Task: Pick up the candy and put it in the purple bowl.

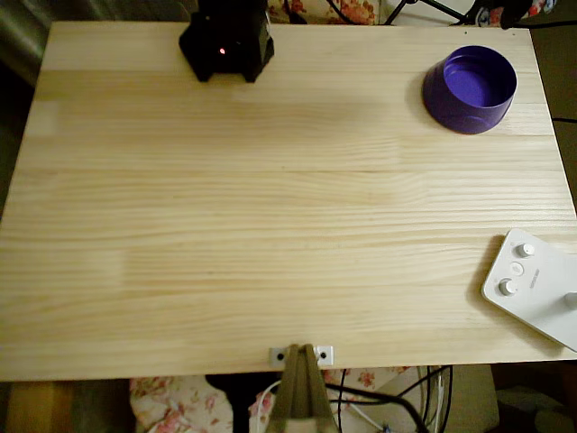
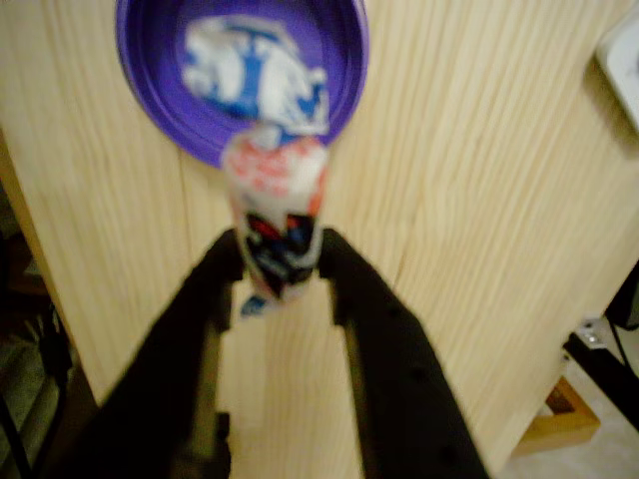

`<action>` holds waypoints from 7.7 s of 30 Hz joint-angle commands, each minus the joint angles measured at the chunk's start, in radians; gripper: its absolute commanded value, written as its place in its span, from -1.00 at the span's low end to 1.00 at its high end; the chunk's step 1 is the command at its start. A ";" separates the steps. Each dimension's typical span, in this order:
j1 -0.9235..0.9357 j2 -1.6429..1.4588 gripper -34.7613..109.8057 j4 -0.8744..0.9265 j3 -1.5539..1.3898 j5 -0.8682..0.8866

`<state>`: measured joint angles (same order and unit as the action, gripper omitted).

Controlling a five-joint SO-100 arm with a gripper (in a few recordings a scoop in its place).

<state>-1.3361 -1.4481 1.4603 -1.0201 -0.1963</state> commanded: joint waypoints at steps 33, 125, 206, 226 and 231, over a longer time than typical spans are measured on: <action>-0.012 -0.015 -0.33 -0.054 0.029 0.014; 0.232 0.546 -0.30 -0.012 0.333 -0.164; -0.064 0.101 -0.43 0.035 0.230 0.066; -0.051 0.110 -0.38 0.015 0.187 0.063; -0.046 0.110 -0.36 0.020 0.181 0.063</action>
<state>-1.3775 -1.2901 1.4834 -0.8391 -0.1243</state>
